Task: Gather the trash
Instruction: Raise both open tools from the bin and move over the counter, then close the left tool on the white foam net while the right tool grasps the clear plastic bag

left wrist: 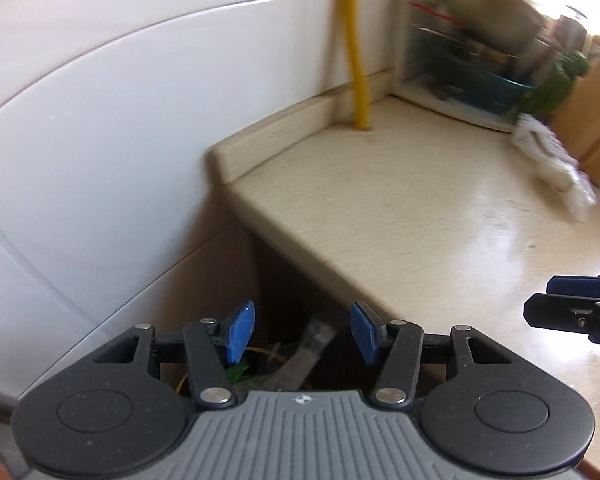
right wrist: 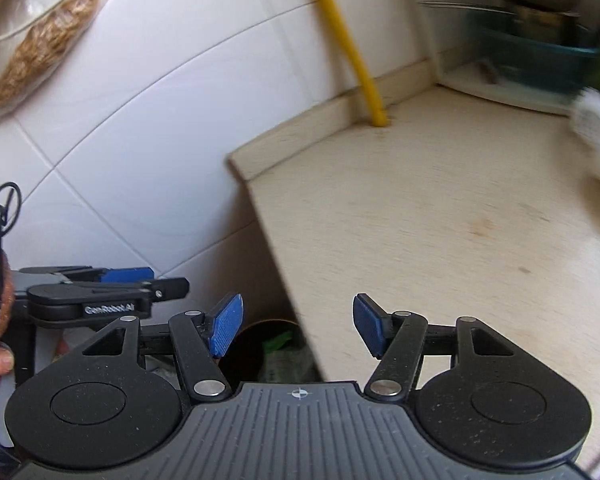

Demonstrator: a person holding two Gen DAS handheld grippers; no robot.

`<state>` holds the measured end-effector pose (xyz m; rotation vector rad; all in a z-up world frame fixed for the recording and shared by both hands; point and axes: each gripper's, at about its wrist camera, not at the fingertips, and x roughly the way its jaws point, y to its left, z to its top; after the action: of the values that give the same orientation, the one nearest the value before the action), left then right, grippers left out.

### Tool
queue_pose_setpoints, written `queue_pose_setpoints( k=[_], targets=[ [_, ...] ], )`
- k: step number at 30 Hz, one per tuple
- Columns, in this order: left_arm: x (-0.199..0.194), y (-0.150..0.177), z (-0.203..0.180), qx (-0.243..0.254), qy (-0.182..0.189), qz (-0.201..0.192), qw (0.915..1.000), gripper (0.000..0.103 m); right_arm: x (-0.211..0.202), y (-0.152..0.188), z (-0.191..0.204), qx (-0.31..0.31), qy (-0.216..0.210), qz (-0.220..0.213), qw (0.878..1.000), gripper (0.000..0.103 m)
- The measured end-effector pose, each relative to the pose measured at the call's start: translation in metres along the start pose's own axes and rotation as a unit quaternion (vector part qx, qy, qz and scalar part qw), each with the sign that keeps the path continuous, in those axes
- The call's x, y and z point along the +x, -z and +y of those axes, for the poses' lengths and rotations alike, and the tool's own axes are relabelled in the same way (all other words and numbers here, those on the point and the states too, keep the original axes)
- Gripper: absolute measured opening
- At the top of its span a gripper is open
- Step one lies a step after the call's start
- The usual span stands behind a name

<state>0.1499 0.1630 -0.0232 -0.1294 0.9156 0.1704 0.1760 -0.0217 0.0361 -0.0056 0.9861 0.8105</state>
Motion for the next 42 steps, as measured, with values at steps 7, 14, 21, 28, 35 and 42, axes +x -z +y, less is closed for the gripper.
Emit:
queue_pose_setpoints(
  k=[7, 14, 21, 28, 35, 42],
  targets=[
    [0.004, -0.018, -0.066, 0.053, 0.025, -0.007, 0.9983, 0.056, -0.042, 0.011, -0.048, 0.037, 0.028, -0.028, 0.999, 0.070],
    [0.010, -0.029, -0.124, 0.093, 0.046, -0.011, 0.9946, 0.057, -0.075, 0.023, -0.095, 0.072, 0.052, -0.054, 0.995, 0.072],
    [0.022, -0.038, -0.163, 0.114, 0.062, -0.009, 0.9915, 0.058, -0.107, 0.034, -0.134, 0.098, 0.077, -0.074, 0.989, 0.076],
    [0.040, -0.053, -0.186, 0.139, 0.100, 0.006, 0.9852, 0.059, -0.120, 0.040, -0.166, 0.126, 0.107, -0.080, 0.983, 0.078],
    [0.045, -0.086, -0.212, 0.173, 0.154, -0.011, 0.9728, 0.060, -0.131, 0.042, -0.173, 0.157, 0.142, -0.101, 0.972, 0.079],
    [0.064, -0.129, -0.234, 0.188, 0.191, -0.024, 0.9632, 0.065, -0.135, 0.030, -0.175, 0.168, 0.178, -0.120, 0.962, 0.079]
  ],
)
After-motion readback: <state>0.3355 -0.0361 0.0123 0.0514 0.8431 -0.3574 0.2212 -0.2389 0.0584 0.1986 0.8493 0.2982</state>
